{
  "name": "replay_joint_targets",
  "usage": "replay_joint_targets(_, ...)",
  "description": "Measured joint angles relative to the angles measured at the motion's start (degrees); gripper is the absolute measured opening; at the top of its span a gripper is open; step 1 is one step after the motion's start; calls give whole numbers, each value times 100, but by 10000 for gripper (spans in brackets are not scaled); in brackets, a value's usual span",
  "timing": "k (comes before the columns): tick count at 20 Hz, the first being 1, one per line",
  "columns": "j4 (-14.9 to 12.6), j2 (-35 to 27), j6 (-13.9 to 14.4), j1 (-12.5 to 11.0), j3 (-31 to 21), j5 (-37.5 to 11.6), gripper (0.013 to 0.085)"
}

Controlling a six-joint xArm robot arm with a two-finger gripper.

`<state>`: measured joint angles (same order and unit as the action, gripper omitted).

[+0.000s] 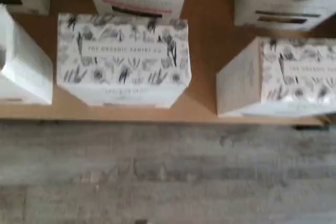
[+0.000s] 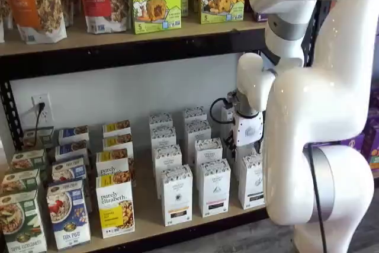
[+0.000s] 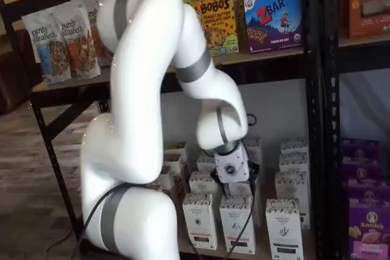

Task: Pick up the white box with a green strip in the middle, on the bottom shelf, the sixth box from the left

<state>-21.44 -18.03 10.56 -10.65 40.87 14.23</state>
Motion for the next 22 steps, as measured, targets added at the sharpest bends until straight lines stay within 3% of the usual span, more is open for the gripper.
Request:
replay_joint_targets(3, 792, -642, -931, -171, 471, -204, 850)
replay_joint_targets(5, 990, -938, -1223, -269, 729, -204, 850)
replay_joint_targets(10, 849, -1633, -1330, -506, 1434, -129, 850)
replay_joint_targets(13, 1299, -1991, -1775, -510, 1803, -143, 850)
replay_joint_targets(15, 1440, -2161, -1915, -513, 2004, -117, 850)
replay_joint_targets(16, 1406, -2231, -1891, -522, 2093, -94, 850)
replay_joint_targets(19, 788, -2396, -1342, -583, 2284, -146, 850)
replay_joint_targets(21, 905, -2479, -1445, -569, 2374, -145, 850)
replay_joint_targets(22, 1087, -2510, -1608, -552, 2401, -157, 850)
